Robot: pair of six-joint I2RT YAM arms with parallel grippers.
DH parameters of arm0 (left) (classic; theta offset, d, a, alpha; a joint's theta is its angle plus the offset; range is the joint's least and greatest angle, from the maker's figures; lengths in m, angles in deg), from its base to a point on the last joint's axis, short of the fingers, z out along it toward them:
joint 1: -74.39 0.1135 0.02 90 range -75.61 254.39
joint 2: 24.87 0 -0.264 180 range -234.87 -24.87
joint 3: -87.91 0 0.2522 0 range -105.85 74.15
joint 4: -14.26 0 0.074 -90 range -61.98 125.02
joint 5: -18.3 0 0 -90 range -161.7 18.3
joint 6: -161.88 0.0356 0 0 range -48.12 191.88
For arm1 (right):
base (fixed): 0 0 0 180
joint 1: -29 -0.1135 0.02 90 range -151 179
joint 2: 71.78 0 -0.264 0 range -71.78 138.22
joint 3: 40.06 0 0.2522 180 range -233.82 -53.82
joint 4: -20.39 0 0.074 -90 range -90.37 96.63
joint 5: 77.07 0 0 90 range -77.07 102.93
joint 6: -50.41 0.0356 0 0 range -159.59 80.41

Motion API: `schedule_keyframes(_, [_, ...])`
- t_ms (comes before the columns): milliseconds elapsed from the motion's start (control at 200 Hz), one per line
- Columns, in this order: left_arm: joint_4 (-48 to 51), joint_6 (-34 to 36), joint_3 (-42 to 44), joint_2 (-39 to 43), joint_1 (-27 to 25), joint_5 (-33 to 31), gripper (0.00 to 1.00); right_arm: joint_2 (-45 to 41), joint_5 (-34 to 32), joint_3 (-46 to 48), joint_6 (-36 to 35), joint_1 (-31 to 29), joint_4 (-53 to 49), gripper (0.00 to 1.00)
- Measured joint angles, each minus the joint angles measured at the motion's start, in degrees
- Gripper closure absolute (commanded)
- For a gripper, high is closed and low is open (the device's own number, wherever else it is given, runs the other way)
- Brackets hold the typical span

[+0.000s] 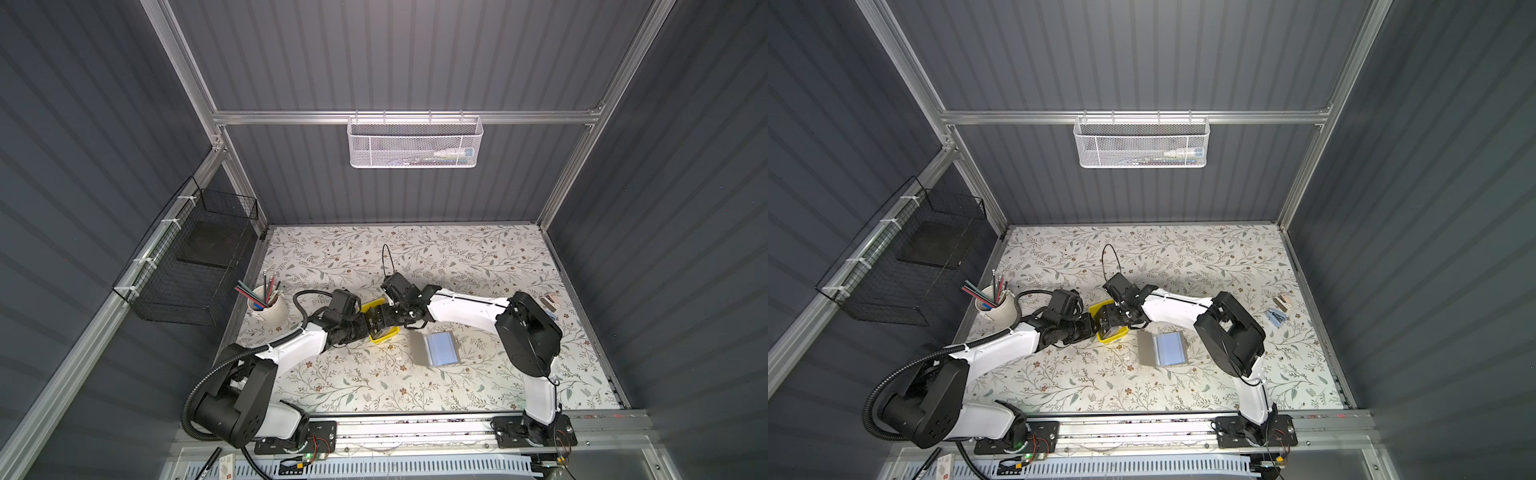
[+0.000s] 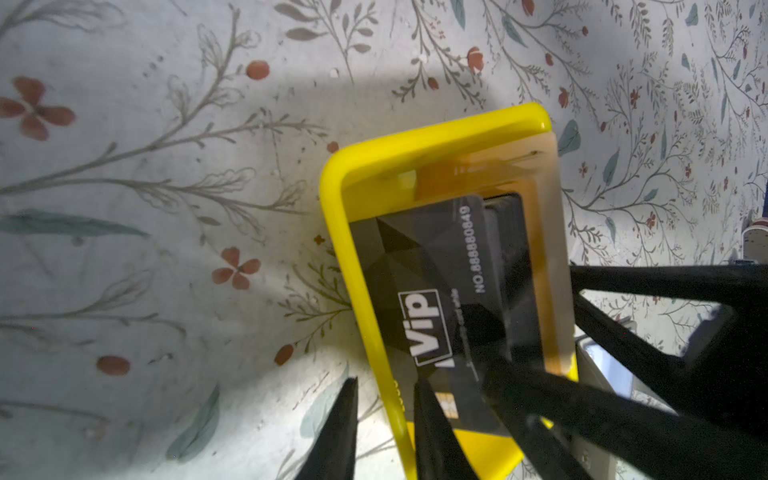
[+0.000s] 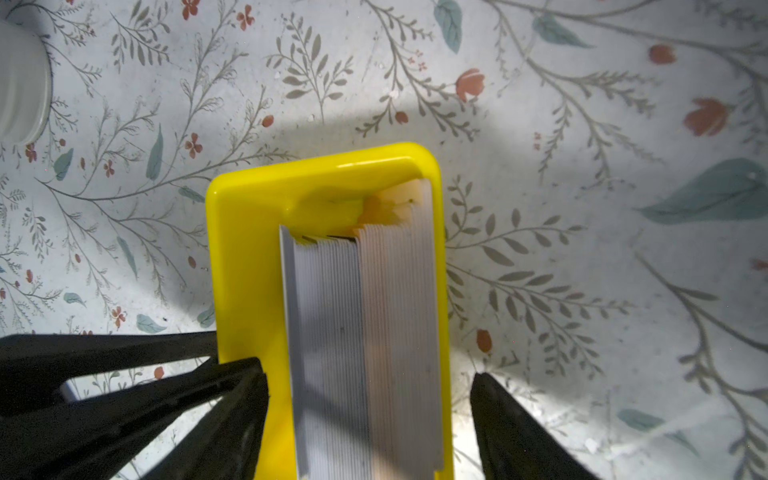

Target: Put the credit cards into the card holder

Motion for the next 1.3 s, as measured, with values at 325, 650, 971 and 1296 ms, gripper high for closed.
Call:
schedule_keyframes(325, [-6.6, -1.6, -0.2, -4.5, 0.0, 4.4, 0.83, -3.5, 0.2, 3.3, 0.5, 1.5, 1.6, 0.21])
schedule_keyframes(650, [-8.5, -4.0, -4.5, -9.9, -3.4, 4.1, 0.85, -6.6, 0.7, 6.5, 1.8, 4.3, 2.8, 0.21])
schedule_keyframes(971, [-10.0, -8.7, -10.4, -15.8, -8.8, -0.1, 0.86, -10.1, -1.5, 11.8, 3.0, 6.3, 2.6, 0.21])
schedule_keyframes(1296, [-10.1, -10.4, -13.8, -18.6, -9.9, -2.0, 0.86, -16.2, -3.3, 17.3, 3.8, 9.4, 2.7, 0.20])
